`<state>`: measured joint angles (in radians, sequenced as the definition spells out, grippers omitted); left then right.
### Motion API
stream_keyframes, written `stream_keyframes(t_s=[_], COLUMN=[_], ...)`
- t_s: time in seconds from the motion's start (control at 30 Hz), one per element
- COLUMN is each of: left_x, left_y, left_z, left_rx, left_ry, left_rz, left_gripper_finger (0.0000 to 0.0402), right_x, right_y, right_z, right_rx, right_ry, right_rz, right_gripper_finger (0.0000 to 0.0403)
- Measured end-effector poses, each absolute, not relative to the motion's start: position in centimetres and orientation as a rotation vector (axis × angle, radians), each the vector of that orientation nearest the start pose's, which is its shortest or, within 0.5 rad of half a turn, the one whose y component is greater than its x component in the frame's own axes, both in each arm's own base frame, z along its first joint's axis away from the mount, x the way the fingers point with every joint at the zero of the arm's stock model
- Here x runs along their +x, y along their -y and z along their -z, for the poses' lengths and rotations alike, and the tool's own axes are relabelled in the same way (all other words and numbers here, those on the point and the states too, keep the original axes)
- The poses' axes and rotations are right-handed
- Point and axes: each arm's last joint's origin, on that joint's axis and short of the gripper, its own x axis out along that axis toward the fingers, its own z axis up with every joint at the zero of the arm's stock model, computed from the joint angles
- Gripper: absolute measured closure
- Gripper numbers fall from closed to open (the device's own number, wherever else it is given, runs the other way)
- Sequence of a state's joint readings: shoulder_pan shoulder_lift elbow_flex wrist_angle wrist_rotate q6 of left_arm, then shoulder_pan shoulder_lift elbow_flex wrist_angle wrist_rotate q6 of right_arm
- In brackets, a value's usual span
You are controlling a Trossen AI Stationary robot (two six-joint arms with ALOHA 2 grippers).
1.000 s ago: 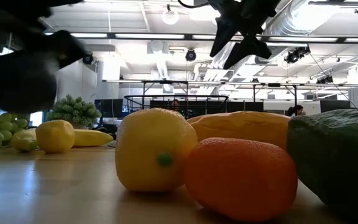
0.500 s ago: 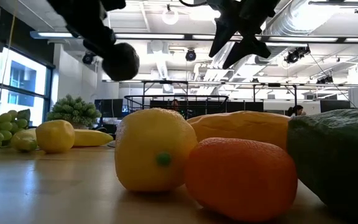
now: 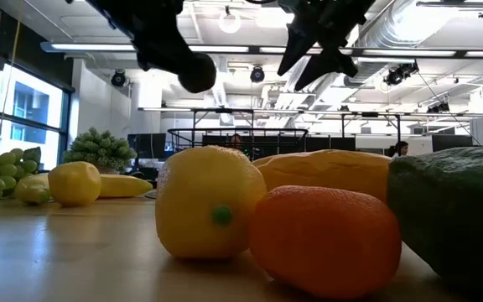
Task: Build produce basket
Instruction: Put the plum into the black wire basket
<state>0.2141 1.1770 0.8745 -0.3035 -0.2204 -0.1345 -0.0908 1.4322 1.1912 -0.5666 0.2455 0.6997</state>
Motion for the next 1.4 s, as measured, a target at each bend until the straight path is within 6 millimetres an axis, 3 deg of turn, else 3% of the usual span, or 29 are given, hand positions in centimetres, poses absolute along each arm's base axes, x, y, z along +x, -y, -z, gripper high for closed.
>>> stream_keyframes(t_s=[0.37,0.73,1.07,1.4], left_x=[23.2,22.1,24.2,25.1], left_y=[-11.6,-15.8,-18.3,-20.6], left_z=[-29.3,-29.0,-25.8,-22.0], left_rx=[-0.124,-0.133,-0.116,-0.134], left_ry=[-0.384,-0.331,-0.379,-0.482], left_rz=[-0.695,-0.846,-0.868,-0.926], left_gripper_finger=[0.0193,0.0193,0.0193,0.0193], right_x=[30.0,29.0,28.2,28.1], right_y=[6.6,10.2,12.3,12.5], right_z=[-30.1,-30.1,-30.1,-30.1], right_rx=[0.550,0.498,0.495,0.496], right_ry=[-0.572,-0.574,-0.569,-0.569], right_rz=[0.647,0.732,0.792,0.798], right_gripper_finger=[0.0187,0.0187,0.0187,0.0187])
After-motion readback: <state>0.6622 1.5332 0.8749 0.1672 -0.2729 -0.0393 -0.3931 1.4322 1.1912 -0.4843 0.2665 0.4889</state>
